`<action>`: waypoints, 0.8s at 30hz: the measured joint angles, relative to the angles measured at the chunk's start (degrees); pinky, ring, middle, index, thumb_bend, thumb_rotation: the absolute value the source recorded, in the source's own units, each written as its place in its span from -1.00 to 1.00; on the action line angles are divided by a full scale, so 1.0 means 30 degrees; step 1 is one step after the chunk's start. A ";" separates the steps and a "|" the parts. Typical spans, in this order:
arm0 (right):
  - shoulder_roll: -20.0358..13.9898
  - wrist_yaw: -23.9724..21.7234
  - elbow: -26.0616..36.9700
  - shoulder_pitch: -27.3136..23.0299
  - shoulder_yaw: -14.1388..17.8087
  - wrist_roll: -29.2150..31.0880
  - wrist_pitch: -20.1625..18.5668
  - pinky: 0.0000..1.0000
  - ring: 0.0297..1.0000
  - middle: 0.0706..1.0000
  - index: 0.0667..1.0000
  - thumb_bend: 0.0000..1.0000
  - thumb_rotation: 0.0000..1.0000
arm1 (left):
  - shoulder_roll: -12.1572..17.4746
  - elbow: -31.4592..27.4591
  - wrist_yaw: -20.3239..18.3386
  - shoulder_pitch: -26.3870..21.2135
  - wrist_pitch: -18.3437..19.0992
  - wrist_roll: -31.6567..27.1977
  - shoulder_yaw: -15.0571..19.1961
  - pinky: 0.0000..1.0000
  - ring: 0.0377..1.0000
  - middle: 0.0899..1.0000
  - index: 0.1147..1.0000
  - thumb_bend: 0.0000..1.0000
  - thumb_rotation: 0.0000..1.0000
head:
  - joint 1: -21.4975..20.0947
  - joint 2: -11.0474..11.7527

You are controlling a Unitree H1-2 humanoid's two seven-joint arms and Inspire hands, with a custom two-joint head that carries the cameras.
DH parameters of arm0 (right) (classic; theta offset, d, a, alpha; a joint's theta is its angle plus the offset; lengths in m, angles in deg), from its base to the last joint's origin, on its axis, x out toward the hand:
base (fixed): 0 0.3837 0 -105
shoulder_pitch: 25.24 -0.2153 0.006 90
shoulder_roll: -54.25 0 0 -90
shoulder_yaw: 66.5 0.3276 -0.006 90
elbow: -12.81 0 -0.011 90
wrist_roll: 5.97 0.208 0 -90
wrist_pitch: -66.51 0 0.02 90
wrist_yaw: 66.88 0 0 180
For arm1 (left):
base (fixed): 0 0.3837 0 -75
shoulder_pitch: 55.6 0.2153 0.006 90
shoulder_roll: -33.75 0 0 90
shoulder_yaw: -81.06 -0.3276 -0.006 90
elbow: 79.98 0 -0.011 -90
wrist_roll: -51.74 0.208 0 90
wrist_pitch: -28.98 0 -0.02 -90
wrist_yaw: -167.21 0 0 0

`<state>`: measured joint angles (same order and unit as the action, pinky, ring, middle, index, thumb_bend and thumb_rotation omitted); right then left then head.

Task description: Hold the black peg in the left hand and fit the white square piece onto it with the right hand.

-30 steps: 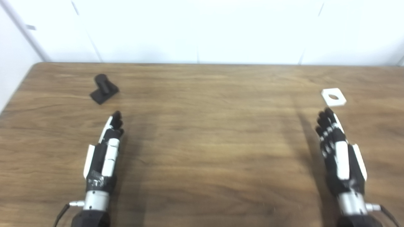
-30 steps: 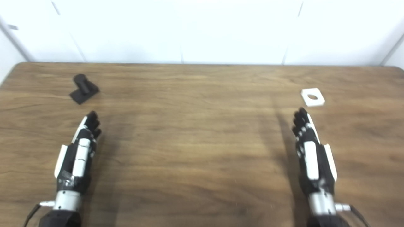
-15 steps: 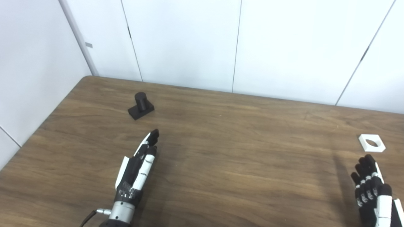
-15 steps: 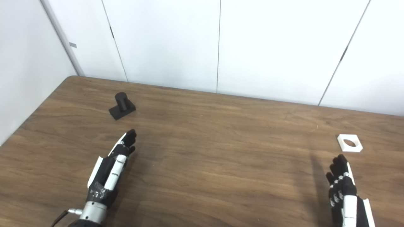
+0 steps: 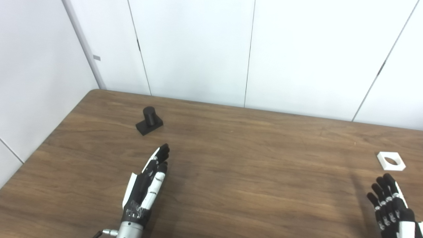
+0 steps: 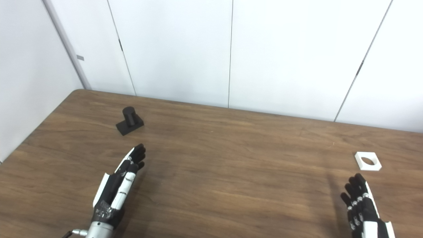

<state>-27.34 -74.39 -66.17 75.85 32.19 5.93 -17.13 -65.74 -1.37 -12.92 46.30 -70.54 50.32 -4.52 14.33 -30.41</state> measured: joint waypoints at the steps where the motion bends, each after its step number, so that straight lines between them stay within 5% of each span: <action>1: -0.0013 -0.0063 0.0000 -0.0008 0.0010 0.0055 -0.0008 0.89 0.93 0.92 0.89 0.52 0.82 | -0.0002 -0.0095 0.0095 0.0015 0.0017 0.0190 -0.0004 0.83 0.85 0.86 0.87 0.07 0.27 | 0.0000 0.0000; 10: -0.0046 -0.0101 -0.0025 0.0006 0.0123 -0.0016 -0.0088 0.84 0.88 0.87 0.86 0.49 0.81 | 0.0200 -0.2486 0.0936 -0.0106 0.2386 0.2929 0.0664 0.86 0.78 0.78 0.79 0.26 -0.22 | -0.0263 -0.0088; 18: -0.0047 -0.0099 -0.0171 -0.0015 0.0171 -0.0104 -0.0022 0.81 0.86 0.86 0.85 0.49 0.81 | 0.0844 -0.3591 0.1196 -0.1692 0.4184 0.4890 0.1394 0.84 0.81 0.76 0.74 0.53 -0.29 | -0.0381 -0.0029; 24: -0.0047 -0.0099 -0.0170 -0.0022 0.0170 -0.0211 -0.0009 0.81 0.85 0.85 0.85 0.47 0.81 | 0.1406 -0.3923 0.1174 -0.3093 0.7014 0.6649 0.1805 0.92 0.86 0.76 0.70 0.62 -0.17 | -0.0439 -0.0029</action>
<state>-27.48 -74.69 -66.68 75.78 32.71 5.30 -17.16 -61.52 -13.14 -9.40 37.02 -49.50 70.26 0.89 13.01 -30.50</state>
